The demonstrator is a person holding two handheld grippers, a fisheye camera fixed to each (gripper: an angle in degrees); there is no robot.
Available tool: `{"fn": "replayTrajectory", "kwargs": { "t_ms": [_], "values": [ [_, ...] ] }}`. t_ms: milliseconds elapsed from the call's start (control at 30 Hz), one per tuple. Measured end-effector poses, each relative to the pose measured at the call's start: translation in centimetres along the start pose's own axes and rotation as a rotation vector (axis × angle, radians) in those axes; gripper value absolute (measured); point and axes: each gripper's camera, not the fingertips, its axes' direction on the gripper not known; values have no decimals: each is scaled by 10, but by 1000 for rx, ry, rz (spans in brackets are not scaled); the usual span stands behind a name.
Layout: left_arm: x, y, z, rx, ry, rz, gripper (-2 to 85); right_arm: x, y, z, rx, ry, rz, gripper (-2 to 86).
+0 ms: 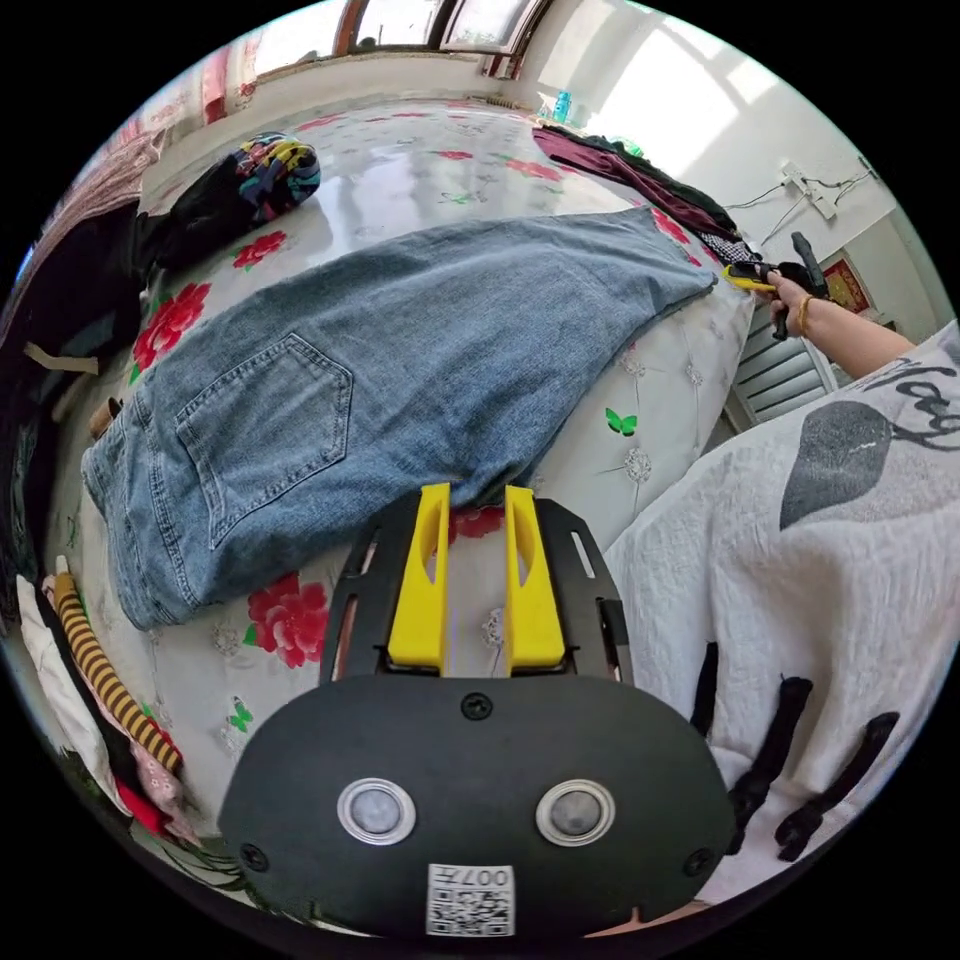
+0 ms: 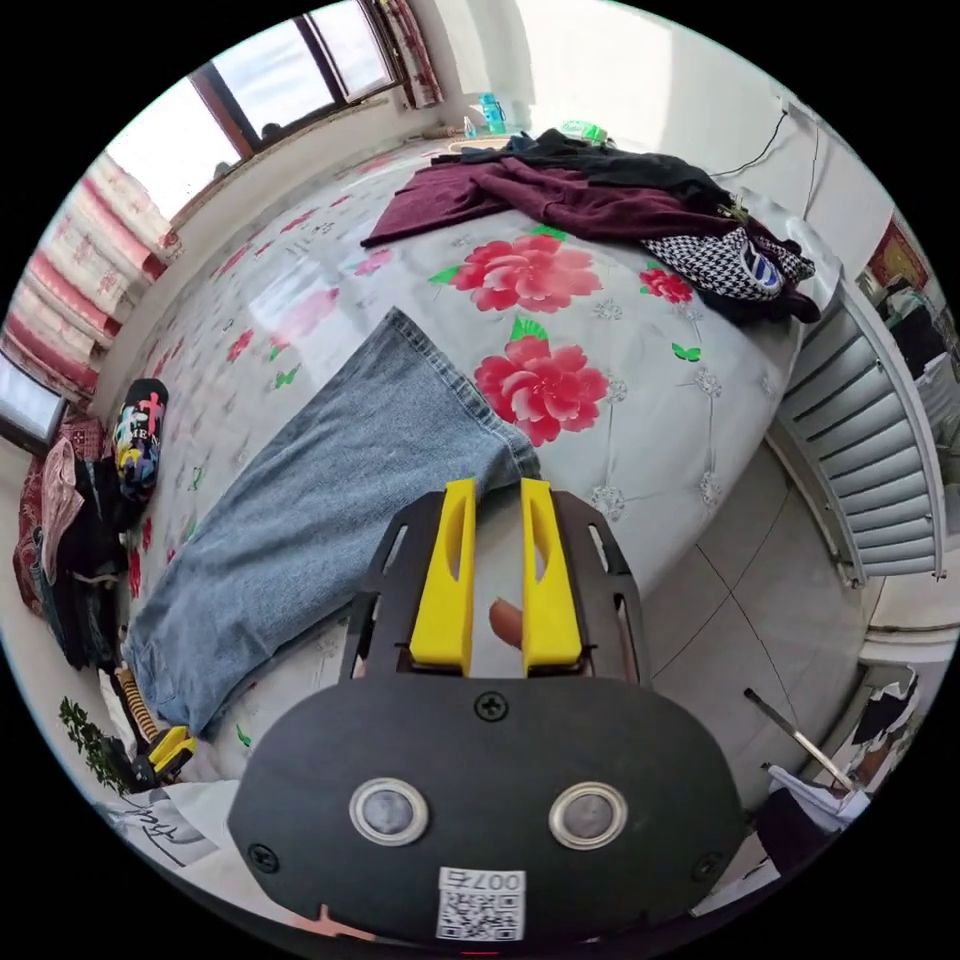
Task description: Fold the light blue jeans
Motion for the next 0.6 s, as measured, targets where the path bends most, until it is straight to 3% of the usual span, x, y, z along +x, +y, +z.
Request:
{"fn": "replayTrajectory", "kwargs": {
  "t_ms": [100,200,367,600],
  "values": [
    [-14,17,-26,45,-117,-69,79,-70,12,-14,81,-55,-138,37],
    [-51,27,-51,85,-255,-202,58,-181,28,-10,79,-211,-431,42],
    [-134,28,-74,155,-200,-490,53,-409,104,36,-28,-354,-934,60],
    [-177,25,-61,23,-314,-607,11,-590,191,92,-199,-413,-1284,53]
  ]
}}
